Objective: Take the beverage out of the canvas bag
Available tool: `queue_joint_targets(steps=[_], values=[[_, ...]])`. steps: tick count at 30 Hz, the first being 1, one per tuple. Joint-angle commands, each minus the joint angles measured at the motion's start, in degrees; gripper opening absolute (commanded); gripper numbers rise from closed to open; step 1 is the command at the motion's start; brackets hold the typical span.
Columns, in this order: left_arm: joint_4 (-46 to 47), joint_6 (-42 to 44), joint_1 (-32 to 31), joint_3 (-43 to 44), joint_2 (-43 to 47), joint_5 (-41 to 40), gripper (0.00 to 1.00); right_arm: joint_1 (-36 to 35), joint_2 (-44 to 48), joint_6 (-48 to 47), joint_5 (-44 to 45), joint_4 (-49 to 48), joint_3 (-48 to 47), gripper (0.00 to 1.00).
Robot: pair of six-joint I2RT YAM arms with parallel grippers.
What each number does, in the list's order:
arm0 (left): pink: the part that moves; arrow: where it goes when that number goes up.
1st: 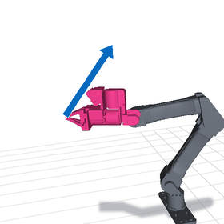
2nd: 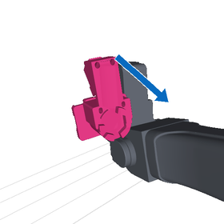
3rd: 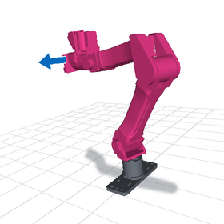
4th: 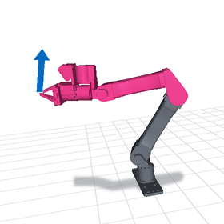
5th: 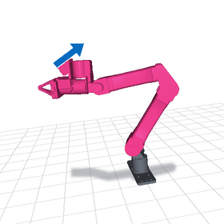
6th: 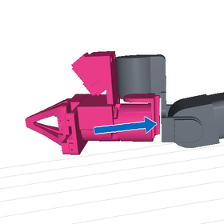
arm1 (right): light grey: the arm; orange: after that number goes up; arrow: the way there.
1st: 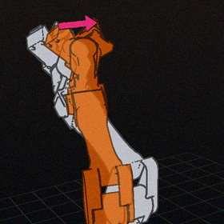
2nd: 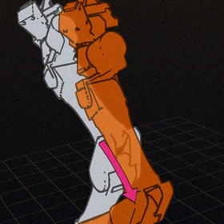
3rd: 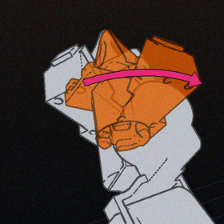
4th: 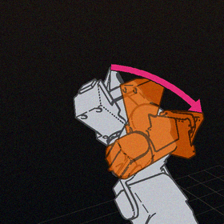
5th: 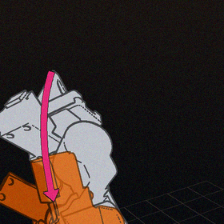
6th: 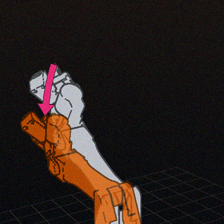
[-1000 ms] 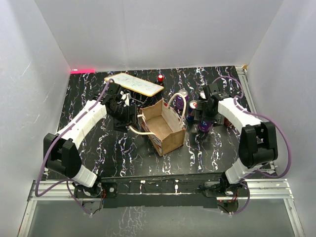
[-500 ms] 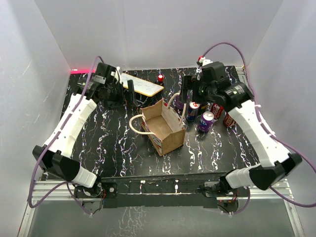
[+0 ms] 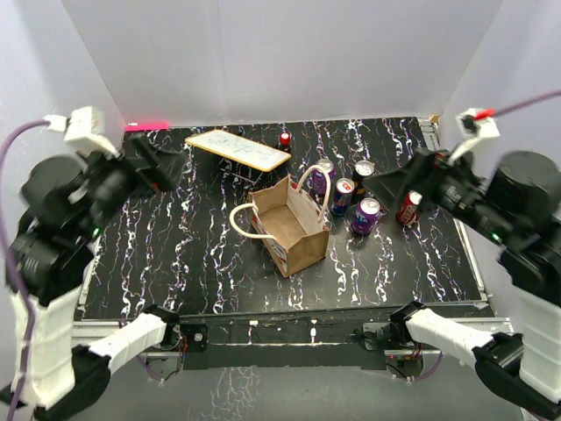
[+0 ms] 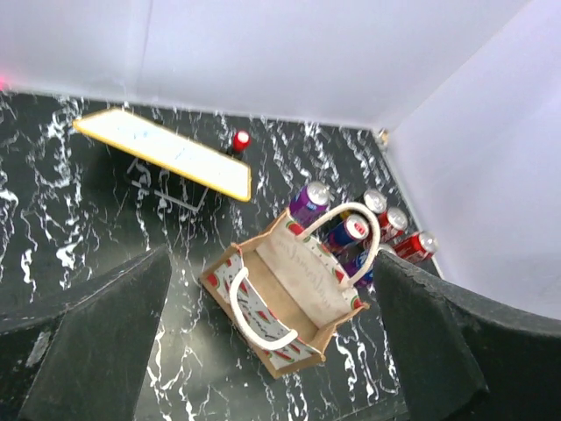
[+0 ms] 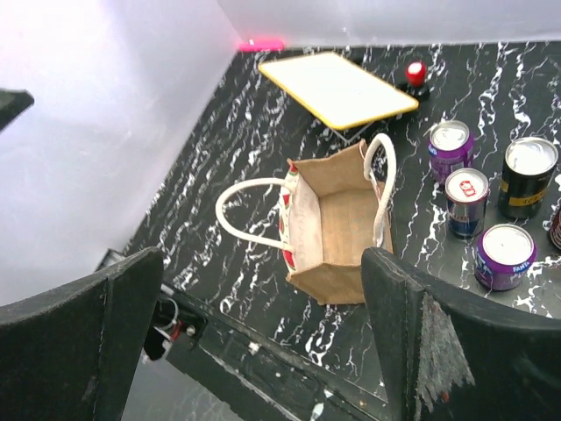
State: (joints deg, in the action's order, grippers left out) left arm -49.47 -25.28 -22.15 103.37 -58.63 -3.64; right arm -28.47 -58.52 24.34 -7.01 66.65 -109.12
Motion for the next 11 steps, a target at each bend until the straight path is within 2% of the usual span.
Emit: queue_joint_targets(steps=[1, 5, 11], values=[[4.82, 0.82, -0.09, -3.20, 3.98, -1.41, 0.97, 0.08, 2.54, 3.89, 6.05, 2.71, -1.53, 0.99], [1.49, 1.53, -0.10, -0.59, 2.82, -2.13, 0.97, 0.09, 4.30, 5.19, 7.27, 2.61, -1.20, 0.99], [0.23, 1.21, -0.08, -1.85, 3.17, -2.51, 0.97, 0.10, 4.28, 4.89, 8.97, 3.20, -0.62, 0.99]])
